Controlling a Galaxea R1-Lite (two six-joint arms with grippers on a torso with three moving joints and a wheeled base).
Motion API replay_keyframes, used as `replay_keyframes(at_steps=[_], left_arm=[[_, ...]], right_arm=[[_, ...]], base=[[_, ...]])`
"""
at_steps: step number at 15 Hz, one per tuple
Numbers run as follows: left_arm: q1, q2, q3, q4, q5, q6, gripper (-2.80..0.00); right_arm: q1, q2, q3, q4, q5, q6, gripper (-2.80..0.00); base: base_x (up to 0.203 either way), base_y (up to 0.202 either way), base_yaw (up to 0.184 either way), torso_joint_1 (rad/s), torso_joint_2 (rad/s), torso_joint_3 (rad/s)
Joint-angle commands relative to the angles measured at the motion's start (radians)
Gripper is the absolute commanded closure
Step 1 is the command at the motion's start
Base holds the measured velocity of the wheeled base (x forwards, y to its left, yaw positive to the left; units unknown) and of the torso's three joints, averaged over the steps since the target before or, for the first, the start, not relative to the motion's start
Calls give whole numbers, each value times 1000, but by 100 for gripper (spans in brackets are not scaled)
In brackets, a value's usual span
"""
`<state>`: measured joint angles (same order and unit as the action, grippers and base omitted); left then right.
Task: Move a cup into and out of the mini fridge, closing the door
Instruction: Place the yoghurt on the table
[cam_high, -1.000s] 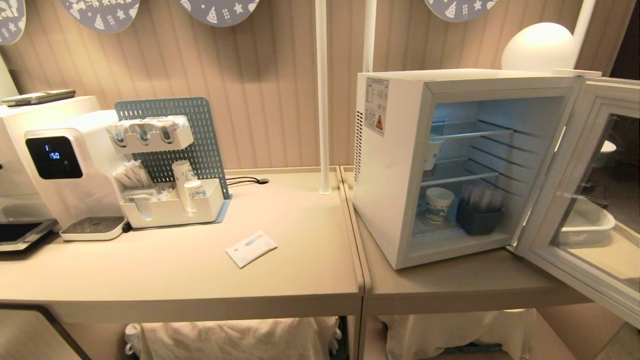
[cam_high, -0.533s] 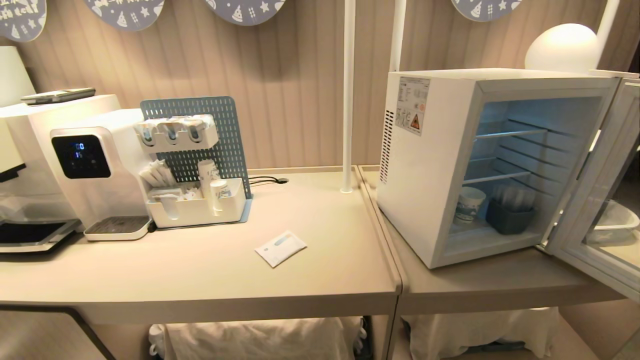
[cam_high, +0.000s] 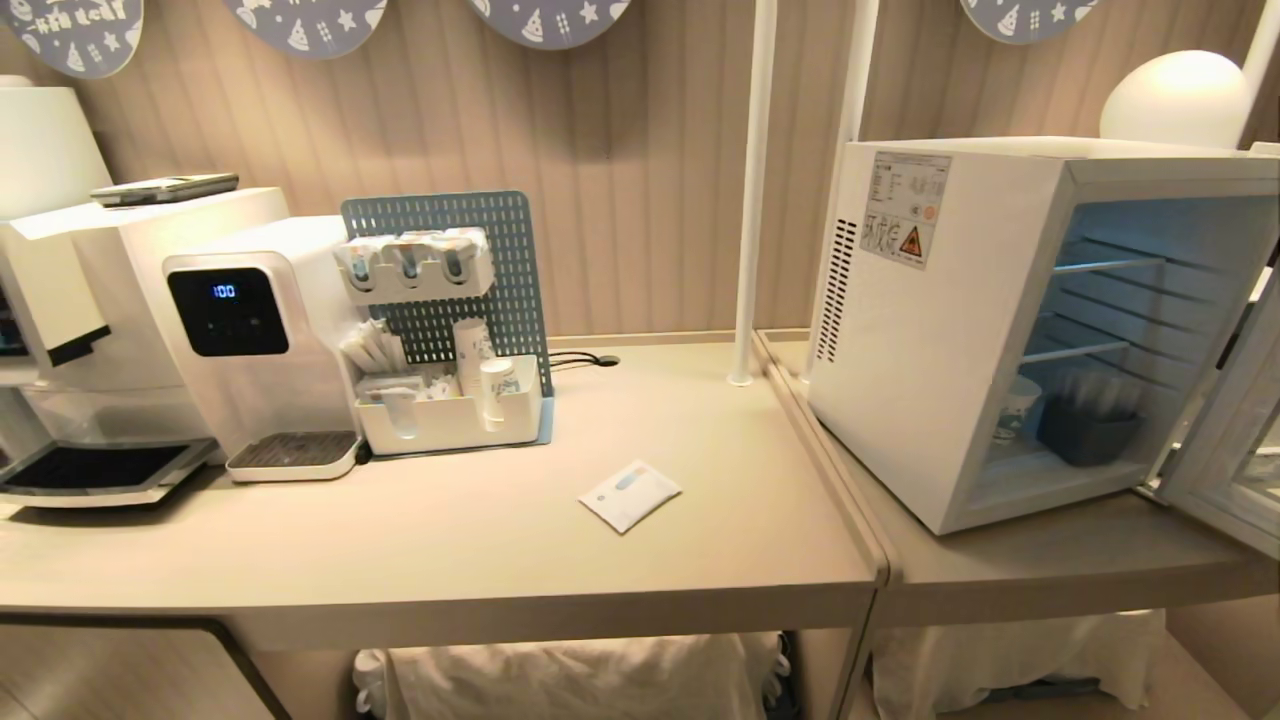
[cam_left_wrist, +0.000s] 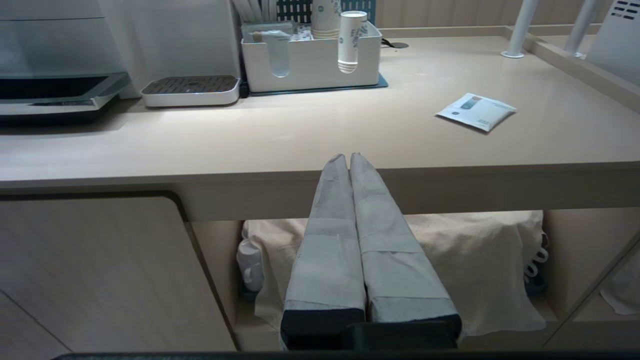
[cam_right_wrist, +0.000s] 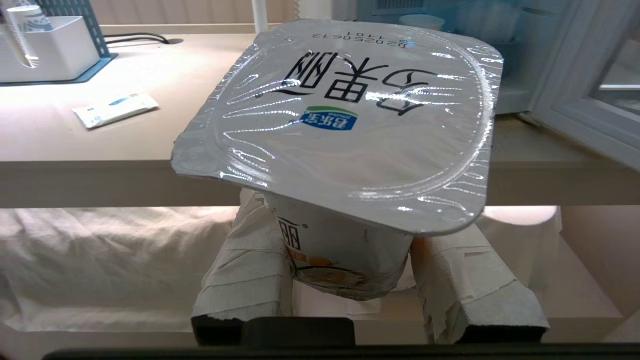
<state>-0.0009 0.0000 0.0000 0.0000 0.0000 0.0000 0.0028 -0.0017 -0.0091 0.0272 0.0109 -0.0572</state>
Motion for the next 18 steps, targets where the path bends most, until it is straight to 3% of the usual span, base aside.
replay_keyframes(at_steps=[1, 8, 10, 15, 18], left_arm=[[-1, 2, 0, 0, 0, 0, 0], [-1, 2, 0, 0, 0, -1, 0], [-1, 2, 0, 0, 0, -2, 0], [-1, 2, 0, 0, 0, -2, 0], [-1, 2, 0, 0, 0, -2, 0]], right_arm=[[0, 2, 0, 2, 0, -1, 0], [0, 5, -14, 24, 5, -2, 0], [1, 97, -92, 36, 20, 15, 0], [11, 658, -348, 19, 113, 123, 0], [14, 1118, -426, -138, 186, 137, 0]], base=[[0, 193, -5, -2, 2, 4], [0, 180, 1, 3, 5, 4], [0, 42, 0, 1, 1, 1], [0, 0, 0, 0, 0, 0], [0, 0, 0, 0, 0, 0]])
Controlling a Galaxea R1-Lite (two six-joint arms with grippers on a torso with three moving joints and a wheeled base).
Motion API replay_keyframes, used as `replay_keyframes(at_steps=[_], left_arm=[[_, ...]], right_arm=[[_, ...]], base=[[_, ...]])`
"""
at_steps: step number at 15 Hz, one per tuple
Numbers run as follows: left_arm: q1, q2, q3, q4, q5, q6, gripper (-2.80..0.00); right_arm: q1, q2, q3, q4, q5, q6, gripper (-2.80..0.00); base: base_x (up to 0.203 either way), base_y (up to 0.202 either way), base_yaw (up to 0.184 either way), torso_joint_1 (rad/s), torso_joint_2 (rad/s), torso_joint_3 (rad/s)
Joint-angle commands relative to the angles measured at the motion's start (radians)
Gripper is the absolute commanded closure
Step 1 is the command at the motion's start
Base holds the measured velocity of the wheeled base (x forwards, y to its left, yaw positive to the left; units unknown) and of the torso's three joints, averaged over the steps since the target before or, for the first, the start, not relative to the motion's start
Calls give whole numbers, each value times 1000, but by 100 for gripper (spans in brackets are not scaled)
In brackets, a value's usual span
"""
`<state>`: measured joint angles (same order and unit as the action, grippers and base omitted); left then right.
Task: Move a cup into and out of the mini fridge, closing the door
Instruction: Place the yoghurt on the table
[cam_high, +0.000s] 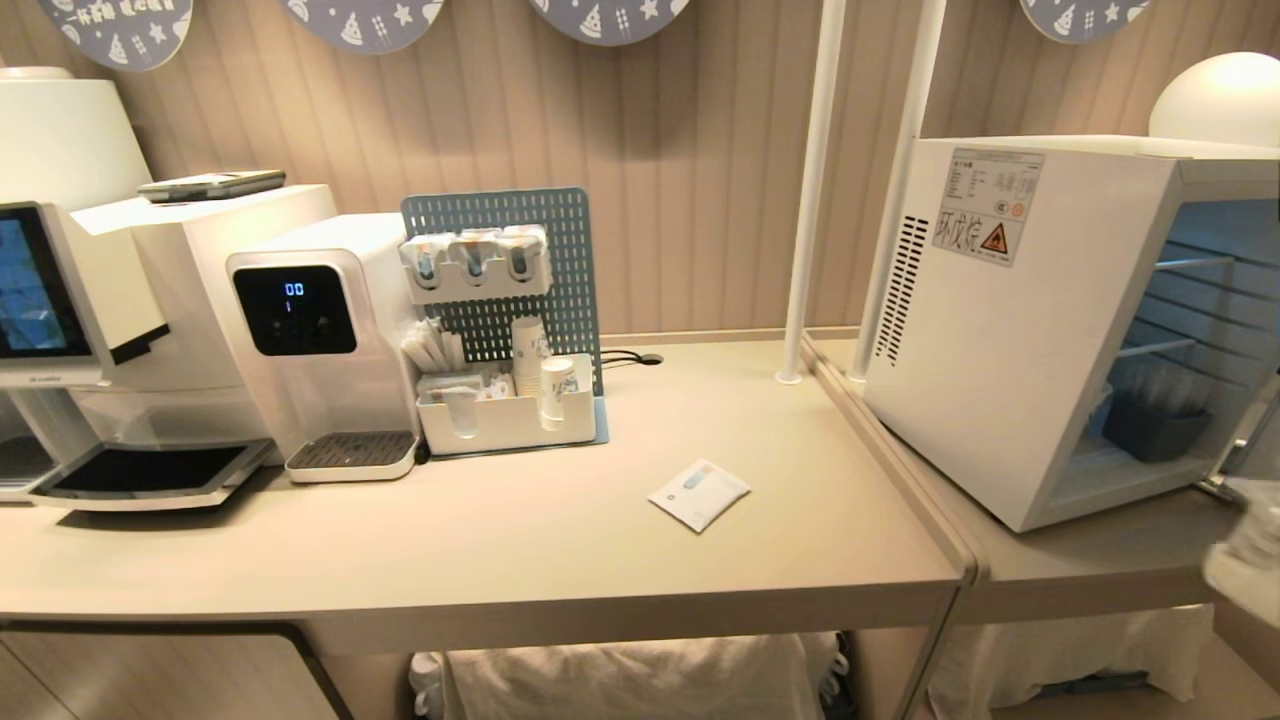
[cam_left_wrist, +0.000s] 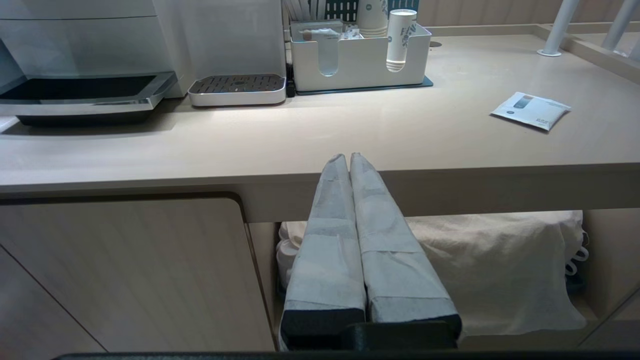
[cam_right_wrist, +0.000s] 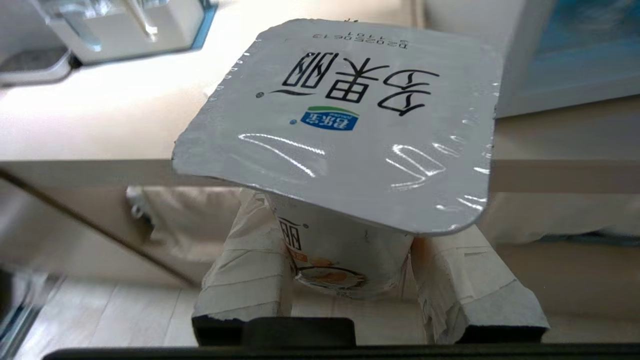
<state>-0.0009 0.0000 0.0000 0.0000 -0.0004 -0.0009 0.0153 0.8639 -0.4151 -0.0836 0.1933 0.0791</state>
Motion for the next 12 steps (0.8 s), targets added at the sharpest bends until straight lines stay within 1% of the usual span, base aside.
replay_keyframes(at_steps=[1, 2, 5, 6, 7, 8, 9, 10, 11, 12], left_arm=[[-1, 2, 0, 0, 0, -1, 0], [1, 2, 0, 0, 0, -1, 0], [1, 2, 0, 0, 0, -1, 0], [1, 2, 0, 0, 0, -1, 0], [0, 2, 0, 0, 0, -1, 0], [1, 2, 0, 0, 0, -1, 0], [-1, 2, 0, 0, 0, -1, 0], [-1, 2, 0, 0, 0, -1, 0], [0, 2, 0, 0, 0, -1, 0], [-1, 0, 0, 0, 0, -1, 0]], right_arm=[[2, 418, -32, -128, 42, -1, 0], [2, 573, -39, -243, 79, -6, 0], [14, 1034, -65, -683, 171, -30, 0], [29, 1155, -86, -805, 179, -45, 0], [51, 1260, -118, -910, 164, -64, 0], [73, 1340, -162, -987, 127, -81, 0], [96, 1411, -238, -1039, 57, -92, 0], [116, 1471, -291, -1076, -37, -99, 0], [135, 1529, -330, -1106, -157, -104, 0], [150, 1568, -359, -1139, -239, -106, 0]], base=[[0, 0, 0, 0, 0, 0], [0, 0, 0, 0, 0, 0], [0, 0, 0, 0, 0, 0], [0, 0, 0, 0, 0, 0], [0, 0, 0, 0, 0, 0], [0, 0, 0, 0, 0, 0], [0, 0, 0, 0, 0, 0], [0, 0, 0, 0, 0, 0], [0, 0, 0, 0, 0, 0], [0, 0, 0, 0, 0, 0]])
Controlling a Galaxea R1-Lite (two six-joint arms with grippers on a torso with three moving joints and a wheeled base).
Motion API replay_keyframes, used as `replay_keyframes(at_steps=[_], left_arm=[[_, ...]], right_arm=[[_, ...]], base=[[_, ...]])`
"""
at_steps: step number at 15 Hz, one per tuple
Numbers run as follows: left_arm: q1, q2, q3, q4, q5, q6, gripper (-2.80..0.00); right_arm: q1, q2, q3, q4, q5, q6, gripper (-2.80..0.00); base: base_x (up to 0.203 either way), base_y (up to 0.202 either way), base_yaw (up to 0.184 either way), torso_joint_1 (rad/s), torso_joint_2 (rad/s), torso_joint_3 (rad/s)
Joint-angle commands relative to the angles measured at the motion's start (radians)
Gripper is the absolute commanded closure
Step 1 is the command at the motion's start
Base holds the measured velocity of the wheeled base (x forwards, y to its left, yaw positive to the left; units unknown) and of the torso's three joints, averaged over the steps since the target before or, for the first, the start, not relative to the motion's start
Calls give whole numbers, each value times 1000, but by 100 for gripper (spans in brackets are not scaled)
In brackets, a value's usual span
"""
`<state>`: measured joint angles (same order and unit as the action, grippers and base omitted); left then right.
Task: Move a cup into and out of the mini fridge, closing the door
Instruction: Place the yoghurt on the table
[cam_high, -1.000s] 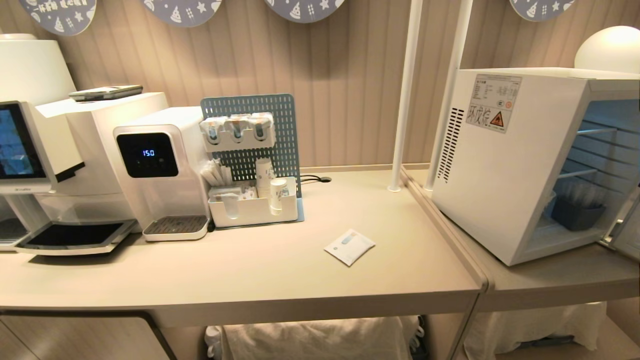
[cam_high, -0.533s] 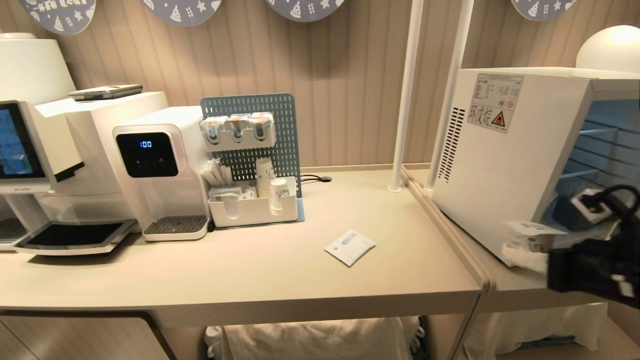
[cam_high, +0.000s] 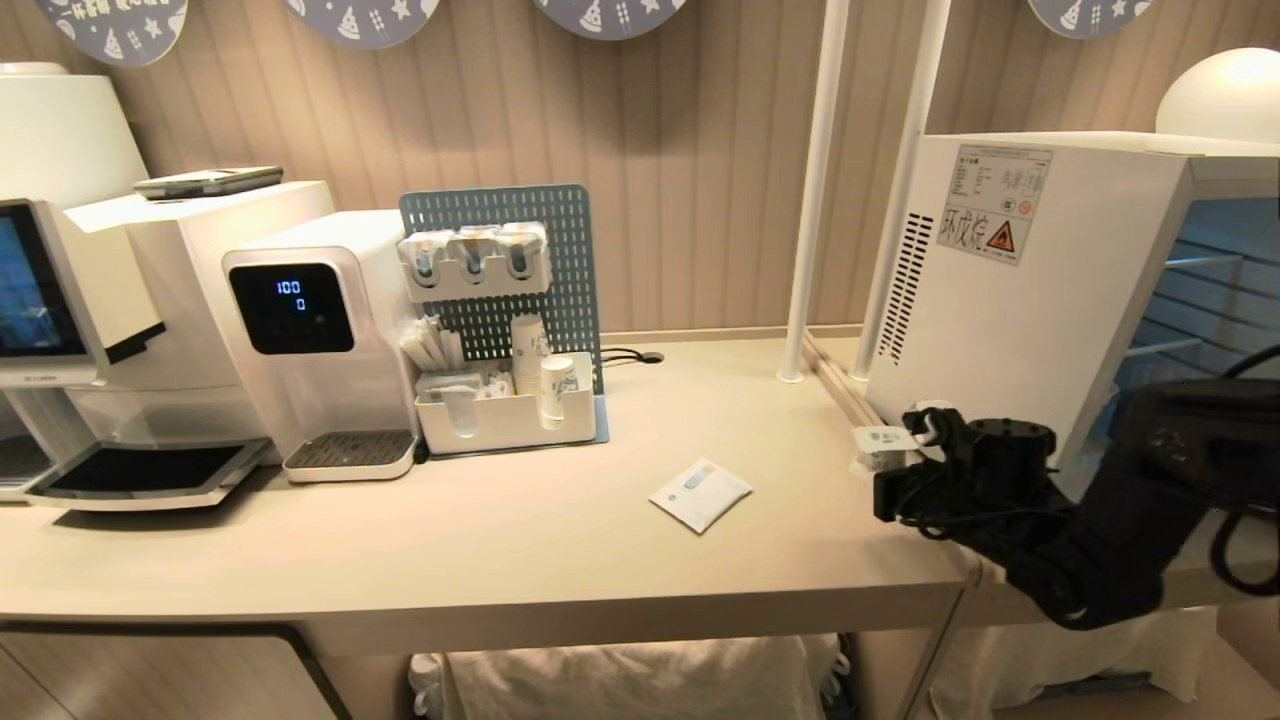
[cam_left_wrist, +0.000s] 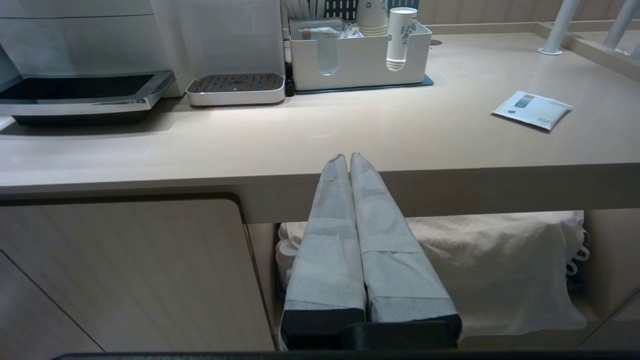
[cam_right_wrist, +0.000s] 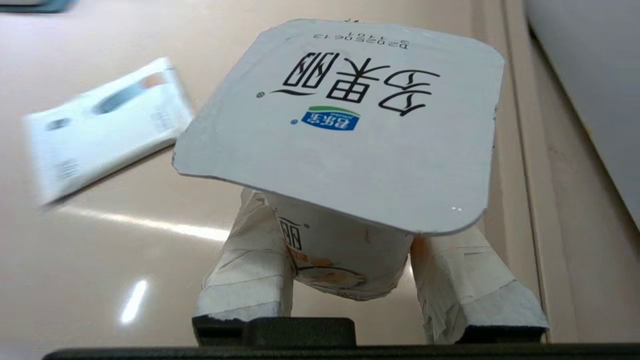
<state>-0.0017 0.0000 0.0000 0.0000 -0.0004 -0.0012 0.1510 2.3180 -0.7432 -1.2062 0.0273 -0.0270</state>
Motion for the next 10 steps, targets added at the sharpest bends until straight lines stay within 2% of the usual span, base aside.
replay_keyframes(at_steps=[1, 4, 5, 6, 10], left_arm=[[2, 1, 0, 0, 0, 0, 0], [1, 1, 0, -1, 0, 0, 0], [1, 2, 0, -1, 0, 0, 0], [0, 1, 0, 0, 0, 0, 0], [0, 0, 0, 0, 0, 0, 0]], right_arm=[[29, 157, -50, -59, -127, -4, 0], [79, 262, -133, -139, -324, -23, 0], [86, 281, -148, -153, -376, -54, 0], [88, 287, -145, -177, -381, -76, 0], [88, 290, -148, -177, -382, -82, 0]], base=[[0, 0, 0, 0, 0, 0], [0, 0, 0, 0, 0, 0], [0, 0, 0, 0, 0, 0], [0, 0, 0, 0, 0, 0], [0, 0, 0, 0, 0, 0]])
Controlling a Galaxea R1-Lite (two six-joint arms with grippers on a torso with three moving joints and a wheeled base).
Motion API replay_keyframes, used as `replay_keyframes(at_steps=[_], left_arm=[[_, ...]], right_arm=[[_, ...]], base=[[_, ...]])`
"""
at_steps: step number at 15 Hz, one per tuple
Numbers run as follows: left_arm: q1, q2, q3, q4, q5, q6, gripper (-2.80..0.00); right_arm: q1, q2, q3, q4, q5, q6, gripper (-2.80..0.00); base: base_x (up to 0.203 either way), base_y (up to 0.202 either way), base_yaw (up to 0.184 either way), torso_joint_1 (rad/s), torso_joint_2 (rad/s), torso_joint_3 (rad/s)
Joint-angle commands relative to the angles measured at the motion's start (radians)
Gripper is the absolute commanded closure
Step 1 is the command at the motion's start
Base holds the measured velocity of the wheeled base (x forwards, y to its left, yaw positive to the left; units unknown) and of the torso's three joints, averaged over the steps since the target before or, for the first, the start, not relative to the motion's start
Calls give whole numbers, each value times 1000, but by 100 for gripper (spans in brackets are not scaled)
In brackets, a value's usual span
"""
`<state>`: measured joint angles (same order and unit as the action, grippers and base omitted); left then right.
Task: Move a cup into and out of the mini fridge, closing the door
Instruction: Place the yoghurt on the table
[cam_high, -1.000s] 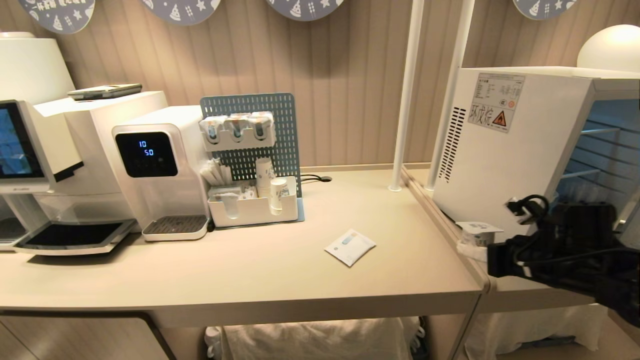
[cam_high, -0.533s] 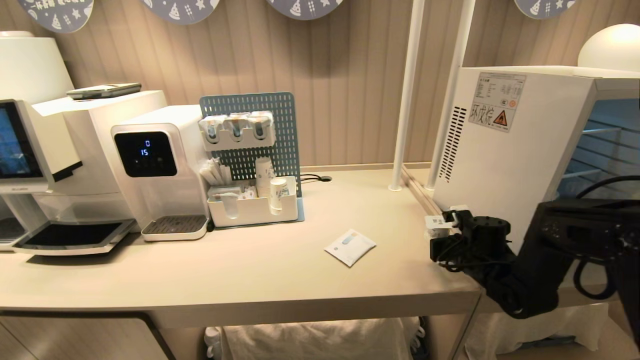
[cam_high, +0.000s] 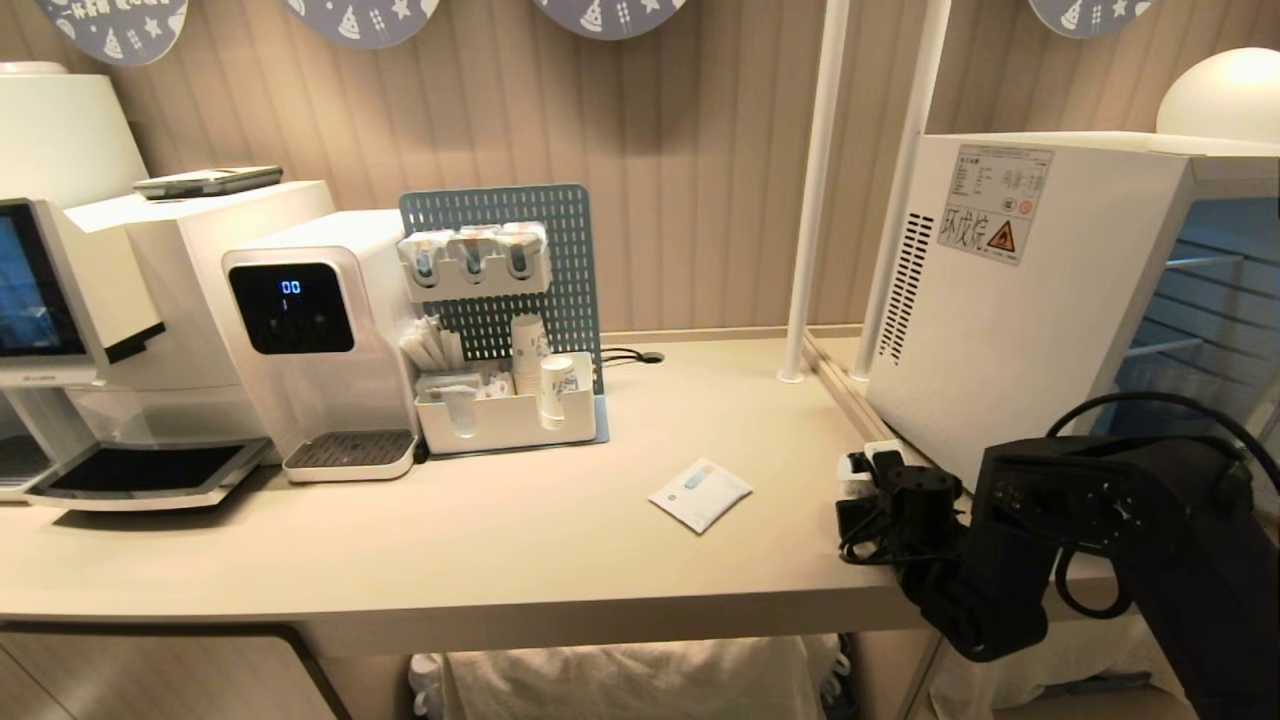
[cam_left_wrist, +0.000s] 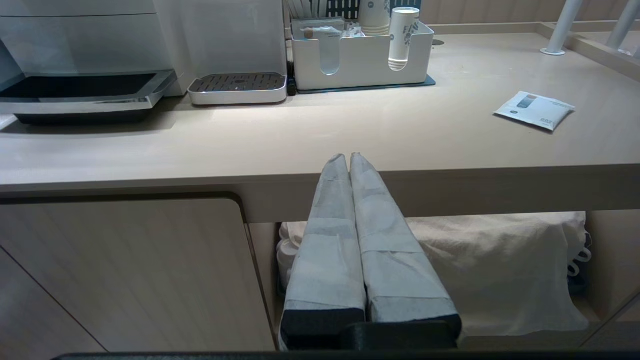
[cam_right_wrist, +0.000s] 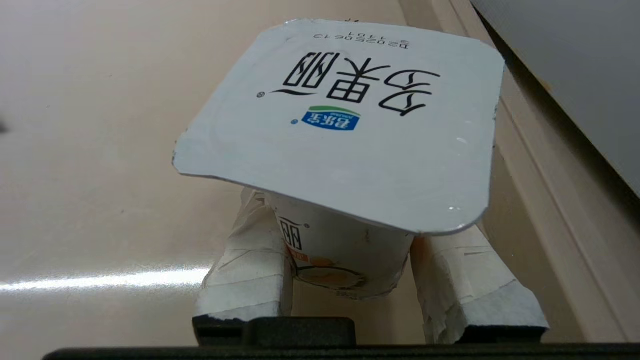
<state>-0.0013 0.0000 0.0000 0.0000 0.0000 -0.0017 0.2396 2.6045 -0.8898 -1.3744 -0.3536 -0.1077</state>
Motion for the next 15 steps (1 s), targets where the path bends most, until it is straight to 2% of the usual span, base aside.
replay_keyframes(at_steps=[1, 15], left_arm=[[0, 1, 0, 0, 0, 0, 0], [0, 0, 0, 0, 0, 0, 0]], right_arm=[[1, 5, -6, -2, -6, -1, 0], [7, 17, -87, 115, -28, -37, 0]], base=[[0, 0, 0, 0, 0, 0], [0, 0, 0, 0, 0, 0]])
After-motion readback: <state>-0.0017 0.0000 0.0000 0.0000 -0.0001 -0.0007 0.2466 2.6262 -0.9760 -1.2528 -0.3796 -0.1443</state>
